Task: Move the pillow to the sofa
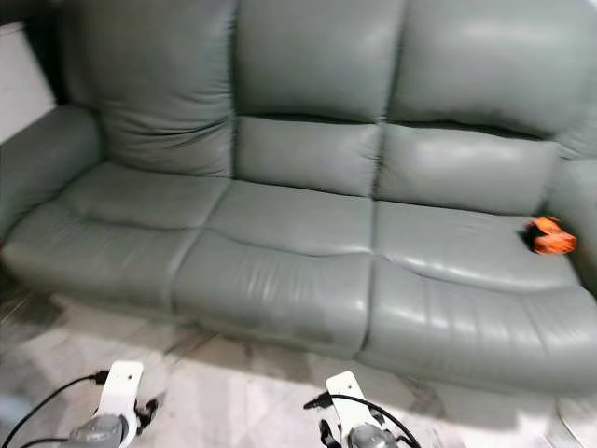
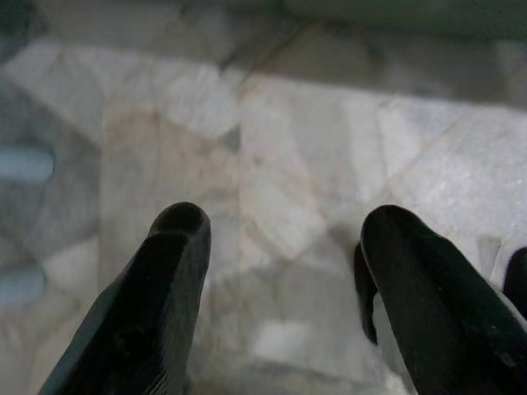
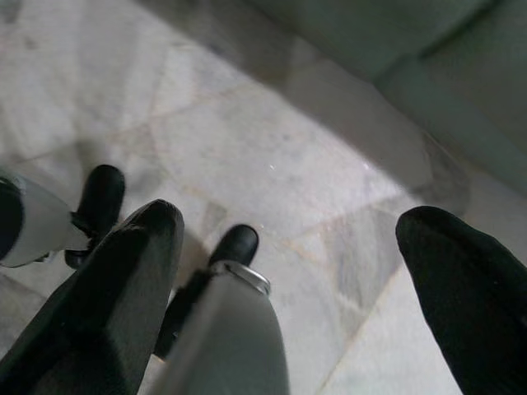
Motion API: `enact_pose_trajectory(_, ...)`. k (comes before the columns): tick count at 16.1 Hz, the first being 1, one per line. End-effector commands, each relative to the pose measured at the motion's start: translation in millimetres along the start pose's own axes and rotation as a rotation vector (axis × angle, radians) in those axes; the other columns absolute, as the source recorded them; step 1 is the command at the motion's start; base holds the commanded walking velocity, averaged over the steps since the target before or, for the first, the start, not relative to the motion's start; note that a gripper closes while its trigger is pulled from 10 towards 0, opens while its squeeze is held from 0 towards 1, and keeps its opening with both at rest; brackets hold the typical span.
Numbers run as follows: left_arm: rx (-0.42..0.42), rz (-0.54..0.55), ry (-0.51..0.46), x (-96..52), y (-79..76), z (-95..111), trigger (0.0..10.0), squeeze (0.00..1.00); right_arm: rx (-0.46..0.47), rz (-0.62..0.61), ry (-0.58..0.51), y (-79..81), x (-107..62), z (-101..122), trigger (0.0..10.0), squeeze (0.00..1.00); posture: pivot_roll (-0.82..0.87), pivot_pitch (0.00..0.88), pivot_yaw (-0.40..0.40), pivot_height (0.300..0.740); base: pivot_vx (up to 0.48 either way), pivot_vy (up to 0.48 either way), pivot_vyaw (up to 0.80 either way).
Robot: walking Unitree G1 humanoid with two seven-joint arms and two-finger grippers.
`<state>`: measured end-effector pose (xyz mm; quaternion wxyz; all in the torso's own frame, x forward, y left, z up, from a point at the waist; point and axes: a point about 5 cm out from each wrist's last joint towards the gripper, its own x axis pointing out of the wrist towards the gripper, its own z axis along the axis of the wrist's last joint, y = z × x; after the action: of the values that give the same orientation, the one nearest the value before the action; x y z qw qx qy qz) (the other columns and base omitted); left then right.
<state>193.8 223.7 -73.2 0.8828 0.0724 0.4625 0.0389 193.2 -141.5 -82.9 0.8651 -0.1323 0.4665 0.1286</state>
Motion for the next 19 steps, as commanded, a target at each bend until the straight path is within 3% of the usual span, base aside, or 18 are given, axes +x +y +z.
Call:
enact_pose_trajectory(1, 0.002, -0.001, 0.018, -0.6, 2.0, -4.3, 10.0, 0.0, -0.007, 0.001, -0.006, -0.2, 0.3, 2.8, 10.0, 0.0, -0.05, 0.03, 0.029, 0.74, 0.0, 0.0, 0.8)
enact_pose_trajectory(19, 0.002, 0.002, 0.015, -0.7, 4.3, -3.7, 10.0, 0.0, -0.025, 0.005, -0.005, -0.6, 0.5, 4.4, 10.0, 0.0, -0.05, 0.031, 0.026, 0.74, 0.0, 0.0, 0.8)
